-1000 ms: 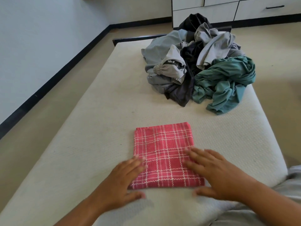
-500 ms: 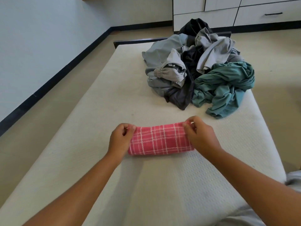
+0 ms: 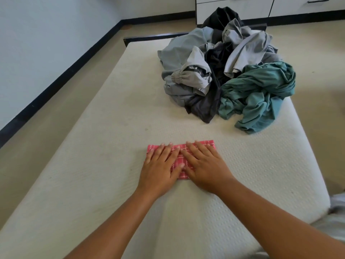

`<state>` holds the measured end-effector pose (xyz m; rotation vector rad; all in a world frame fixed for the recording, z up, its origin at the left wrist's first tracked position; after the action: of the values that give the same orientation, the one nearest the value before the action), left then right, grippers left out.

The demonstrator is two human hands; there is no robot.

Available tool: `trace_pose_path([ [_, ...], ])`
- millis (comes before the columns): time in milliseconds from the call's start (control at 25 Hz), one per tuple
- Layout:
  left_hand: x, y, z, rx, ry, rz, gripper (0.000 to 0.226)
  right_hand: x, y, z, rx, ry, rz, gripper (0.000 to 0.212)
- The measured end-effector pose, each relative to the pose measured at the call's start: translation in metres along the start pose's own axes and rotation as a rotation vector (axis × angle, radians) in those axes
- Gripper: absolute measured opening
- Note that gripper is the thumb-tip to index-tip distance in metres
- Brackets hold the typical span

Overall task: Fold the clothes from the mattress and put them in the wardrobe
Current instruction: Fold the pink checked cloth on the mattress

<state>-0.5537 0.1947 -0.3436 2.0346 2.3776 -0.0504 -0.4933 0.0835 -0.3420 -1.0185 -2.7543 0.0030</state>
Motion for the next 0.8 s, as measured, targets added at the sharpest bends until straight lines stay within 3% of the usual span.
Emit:
trace_pose_path([
  [80, 0.017, 0.0, 0.015, 0.073, 0.017, -0.056, 0.076, -0.026, -0.002, 0.009, 0.041, 0.015, 0.104, 0.072],
  [200, 0.03, 0.006, 0.007, 0.074, -0.152, -0.131, 0.082, -0.054, -0.013, 0.0, 0.034, 0.086, 0.278, 0.078],
  [360, 0.062, 0.019, -0.008, 0.102, -0.251, -0.314, 0.086, -0.068, -0.027, -0.02, -0.121, 0.379, 0.541, 0.056],
  [520, 0.086, 0.016, -0.003, 0.155, -0.758, -0.471, 0.05, -0.077, -0.024, -0.006, -0.027, 0.617, 0.758, 0.041],
  [640, 0.088, 0.009, -0.001, 0.259, -0.988, -0.534, 0.038, -0.078, -0.018, -0.002, 0.024, 0.617, 0.795, 0.034],
  [800, 0.102, 0.002, -0.011, 0.27, -1.0, -0.551, 0.033, -0.064, -0.001, -0.009, -0.023, 0.635, 0.667, 0.023],
])
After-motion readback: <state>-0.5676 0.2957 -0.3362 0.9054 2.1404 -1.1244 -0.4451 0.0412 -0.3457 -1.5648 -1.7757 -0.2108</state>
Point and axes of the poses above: each hand's wrist, its own y-axis towards the middle knuckle, its own z-axis out of the palm, x = y × z, the point moved 9 cm from there along y, towards the middle knuckle, and after that the axes turned 4 degrees about z, right-handed, at the moved point
